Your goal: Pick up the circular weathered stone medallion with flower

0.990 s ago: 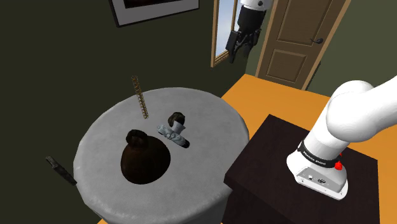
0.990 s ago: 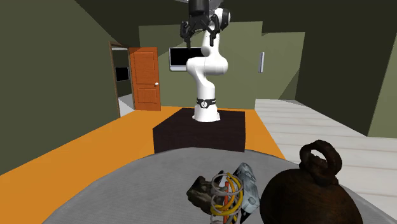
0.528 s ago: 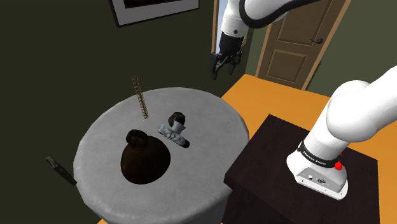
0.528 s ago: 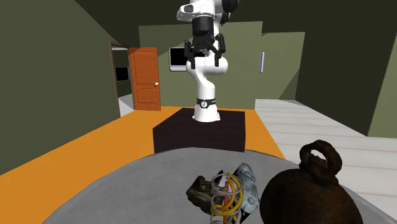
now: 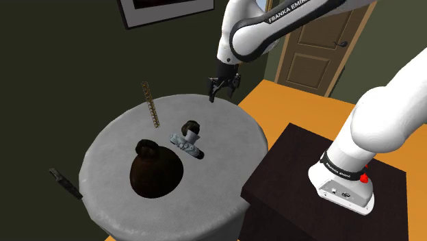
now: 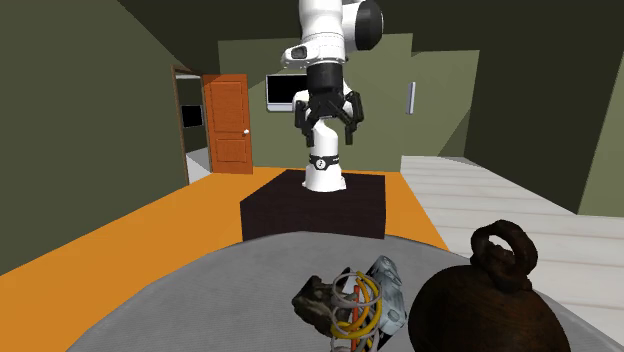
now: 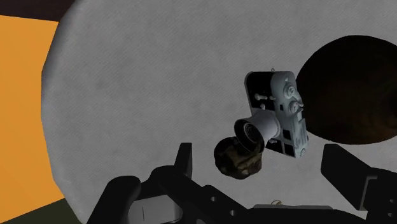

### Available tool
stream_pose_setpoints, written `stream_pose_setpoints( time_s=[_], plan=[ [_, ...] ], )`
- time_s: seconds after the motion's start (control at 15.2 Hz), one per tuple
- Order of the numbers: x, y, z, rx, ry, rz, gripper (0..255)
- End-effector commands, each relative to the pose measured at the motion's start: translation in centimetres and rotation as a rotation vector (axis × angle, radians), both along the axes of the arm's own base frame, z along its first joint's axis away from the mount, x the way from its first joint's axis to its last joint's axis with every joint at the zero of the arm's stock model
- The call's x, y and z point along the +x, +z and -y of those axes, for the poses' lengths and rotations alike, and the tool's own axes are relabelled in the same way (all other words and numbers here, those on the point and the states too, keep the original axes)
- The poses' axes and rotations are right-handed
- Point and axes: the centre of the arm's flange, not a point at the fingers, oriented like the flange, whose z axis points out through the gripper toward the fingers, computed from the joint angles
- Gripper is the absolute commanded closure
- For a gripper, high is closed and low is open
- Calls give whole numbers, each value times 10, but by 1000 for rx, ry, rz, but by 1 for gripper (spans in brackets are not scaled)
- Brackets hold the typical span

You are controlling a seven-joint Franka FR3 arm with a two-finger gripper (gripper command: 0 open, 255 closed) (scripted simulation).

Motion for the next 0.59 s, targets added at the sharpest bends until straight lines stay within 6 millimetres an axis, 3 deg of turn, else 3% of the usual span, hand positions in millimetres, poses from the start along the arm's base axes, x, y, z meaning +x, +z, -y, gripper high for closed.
stream_pose_setpoints(
  time_s=[0.0,0.53],
  plan=[
    [17,-22,-9,9,-20,-1,0],
    [75,-105,-36,41,-98,-12,0]
  ],
)
